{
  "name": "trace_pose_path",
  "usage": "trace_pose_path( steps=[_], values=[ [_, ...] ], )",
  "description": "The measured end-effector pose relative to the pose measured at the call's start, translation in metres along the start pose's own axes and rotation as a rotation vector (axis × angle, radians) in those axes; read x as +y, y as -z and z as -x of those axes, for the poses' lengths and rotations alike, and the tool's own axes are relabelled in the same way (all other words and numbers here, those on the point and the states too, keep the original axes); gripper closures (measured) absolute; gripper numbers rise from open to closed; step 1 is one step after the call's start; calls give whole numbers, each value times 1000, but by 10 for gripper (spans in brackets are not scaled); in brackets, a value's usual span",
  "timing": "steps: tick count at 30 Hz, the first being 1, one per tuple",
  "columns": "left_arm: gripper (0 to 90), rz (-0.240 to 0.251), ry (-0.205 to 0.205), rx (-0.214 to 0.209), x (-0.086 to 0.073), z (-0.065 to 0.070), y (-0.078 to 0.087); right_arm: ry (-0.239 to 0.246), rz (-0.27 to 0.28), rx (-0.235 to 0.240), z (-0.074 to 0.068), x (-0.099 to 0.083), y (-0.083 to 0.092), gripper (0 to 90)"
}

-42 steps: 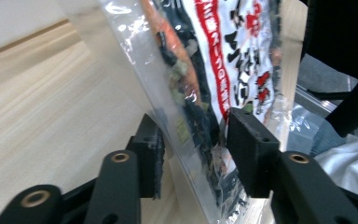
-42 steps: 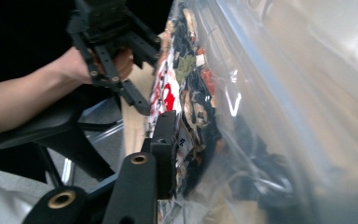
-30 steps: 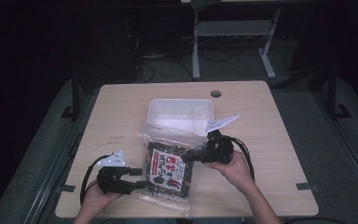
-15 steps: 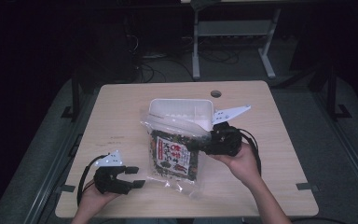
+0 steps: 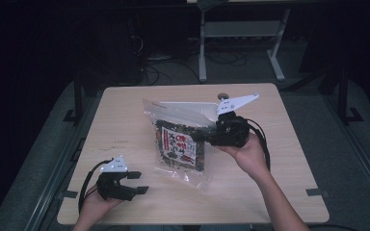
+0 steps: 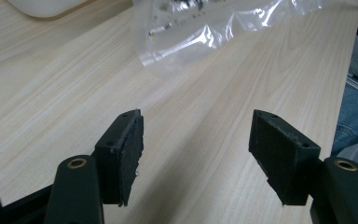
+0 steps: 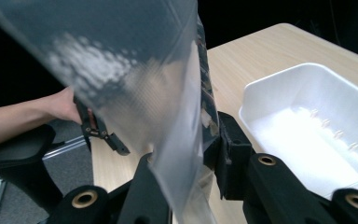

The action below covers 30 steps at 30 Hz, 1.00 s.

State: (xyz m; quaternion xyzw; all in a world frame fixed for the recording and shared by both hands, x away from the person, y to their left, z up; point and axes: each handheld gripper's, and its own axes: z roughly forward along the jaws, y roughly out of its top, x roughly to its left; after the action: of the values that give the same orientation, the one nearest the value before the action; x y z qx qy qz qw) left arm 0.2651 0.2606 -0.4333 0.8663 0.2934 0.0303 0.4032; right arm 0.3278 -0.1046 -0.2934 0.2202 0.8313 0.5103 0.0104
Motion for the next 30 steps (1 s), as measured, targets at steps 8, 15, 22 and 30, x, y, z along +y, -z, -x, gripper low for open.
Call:
trace_pose_path(
  steps=[8,15,22,30],
  values=[
    [342,6,-6,-8,1,2,1,18,5,-21,5,12,2,764],
    [334,-23,-11,7,0,1,-1,21,17,-34,11,18,2,765],
    [328,-21,-3,15,-1,-1,-1,45,33,-61,14,30,5,765],
    [326,-27,-4,16,-2,-3,1,73,59,-105,23,50,4,766]
  ],
)
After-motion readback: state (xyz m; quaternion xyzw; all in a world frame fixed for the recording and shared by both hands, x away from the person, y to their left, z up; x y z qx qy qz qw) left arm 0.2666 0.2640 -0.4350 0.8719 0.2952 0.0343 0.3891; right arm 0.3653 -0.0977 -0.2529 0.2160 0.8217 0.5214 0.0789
